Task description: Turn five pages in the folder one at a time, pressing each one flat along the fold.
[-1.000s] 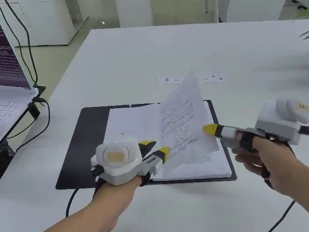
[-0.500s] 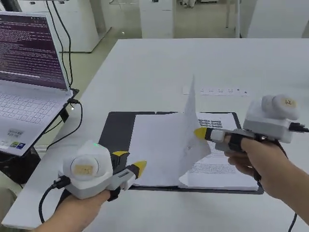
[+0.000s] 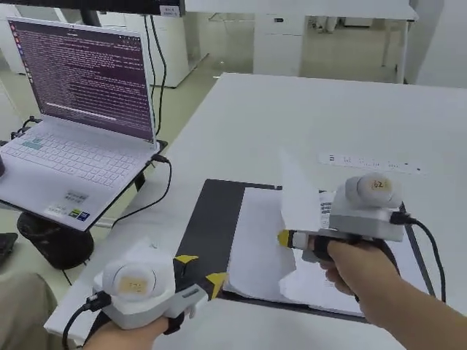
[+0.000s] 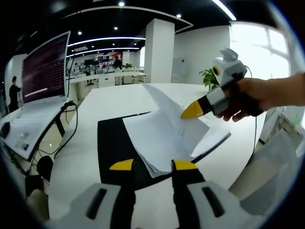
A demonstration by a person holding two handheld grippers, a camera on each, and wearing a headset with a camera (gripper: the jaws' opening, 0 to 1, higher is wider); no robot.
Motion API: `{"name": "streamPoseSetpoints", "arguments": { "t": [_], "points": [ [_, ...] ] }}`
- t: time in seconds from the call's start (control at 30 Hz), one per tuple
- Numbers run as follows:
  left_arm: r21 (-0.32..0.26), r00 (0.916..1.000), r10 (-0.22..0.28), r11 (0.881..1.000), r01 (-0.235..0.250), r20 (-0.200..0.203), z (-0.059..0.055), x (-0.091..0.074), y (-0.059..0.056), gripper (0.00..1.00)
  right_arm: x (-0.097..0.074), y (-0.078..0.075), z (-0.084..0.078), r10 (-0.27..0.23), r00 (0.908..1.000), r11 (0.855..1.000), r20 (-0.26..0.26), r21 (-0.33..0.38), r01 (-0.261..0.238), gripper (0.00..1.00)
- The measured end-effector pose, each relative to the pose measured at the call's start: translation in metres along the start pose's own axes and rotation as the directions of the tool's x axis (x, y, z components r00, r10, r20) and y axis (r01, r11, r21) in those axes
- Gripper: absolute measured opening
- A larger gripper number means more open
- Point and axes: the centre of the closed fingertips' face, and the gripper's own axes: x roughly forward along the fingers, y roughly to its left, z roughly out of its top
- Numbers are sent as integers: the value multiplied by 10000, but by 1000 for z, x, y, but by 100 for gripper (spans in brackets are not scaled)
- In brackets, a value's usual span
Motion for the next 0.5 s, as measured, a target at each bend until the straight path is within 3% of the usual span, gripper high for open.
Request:
{"name": "streamPoseSetpoints", "arguments": {
  "t": [0.23,0.37,0.4,0.5],
  "points": [
    [-205,9999,125,9997,-126,-21,-5,-9,2,29,33,3,-12,-520,9948,9947,-877,-935,438,0],
    [-335,9998,176,9993,-177,-26,-8,-9,6,28,56,3,-25,-715,9845,9883,-1605,-1446,482,0],
    [-365,9998,198,9991,-200,-45,-9,-9,6,28,61,0,-32,-884,9783,9874,-1873,-1457,613,0],
    [-401,9998,192,9990,-196,-102,-12,-7,7,28,76,0,-39,-823,9744,9879,-2093,-1457,521,0]
  ]
}}
